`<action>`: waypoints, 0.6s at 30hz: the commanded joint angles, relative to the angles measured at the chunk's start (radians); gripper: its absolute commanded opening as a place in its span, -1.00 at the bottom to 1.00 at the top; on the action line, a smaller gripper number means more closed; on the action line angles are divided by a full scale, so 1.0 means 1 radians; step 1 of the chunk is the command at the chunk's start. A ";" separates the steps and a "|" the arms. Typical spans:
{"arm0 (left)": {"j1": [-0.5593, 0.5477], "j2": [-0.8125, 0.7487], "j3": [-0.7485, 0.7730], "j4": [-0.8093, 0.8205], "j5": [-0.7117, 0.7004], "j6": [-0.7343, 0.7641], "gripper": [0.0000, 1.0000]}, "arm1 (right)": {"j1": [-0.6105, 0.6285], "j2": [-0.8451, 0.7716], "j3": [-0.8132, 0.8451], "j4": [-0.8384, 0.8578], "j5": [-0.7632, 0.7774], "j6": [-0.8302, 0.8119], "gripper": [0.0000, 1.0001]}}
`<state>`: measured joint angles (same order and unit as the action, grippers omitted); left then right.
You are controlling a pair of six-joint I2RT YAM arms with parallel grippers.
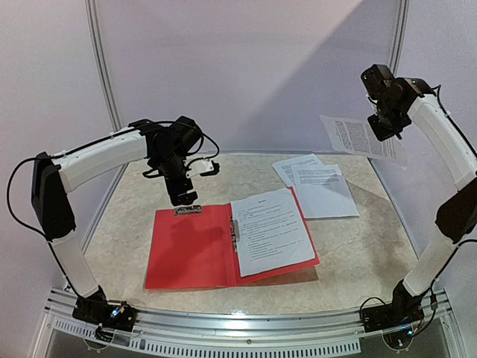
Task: Put the files into the folder
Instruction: Pass from the right arm to the left
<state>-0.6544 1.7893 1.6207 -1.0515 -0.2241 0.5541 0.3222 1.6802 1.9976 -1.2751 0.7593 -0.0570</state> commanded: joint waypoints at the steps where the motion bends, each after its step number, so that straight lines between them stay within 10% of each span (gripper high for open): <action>1: -0.001 -0.080 0.110 -0.051 0.114 0.029 0.99 | 0.119 -0.085 0.017 0.064 -0.257 -0.138 -1.00; 8: 0.039 -0.131 0.308 -0.141 0.375 0.035 0.99 | 0.272 -0.141 0.026 0.111 -0.753 -0.165 -1.00; 18: 0.040 -0.128 0.497 -0.085 0.297 0.040 0.99 | 0.274 -0.303 -0.141 0.340 -1.283 -0.058 -1.00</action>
<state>-0.6228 1.6493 2.0327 -1.1427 0.0963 0.5766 0.5991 1.4540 1.9091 -1.0382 -0.2874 -0.1448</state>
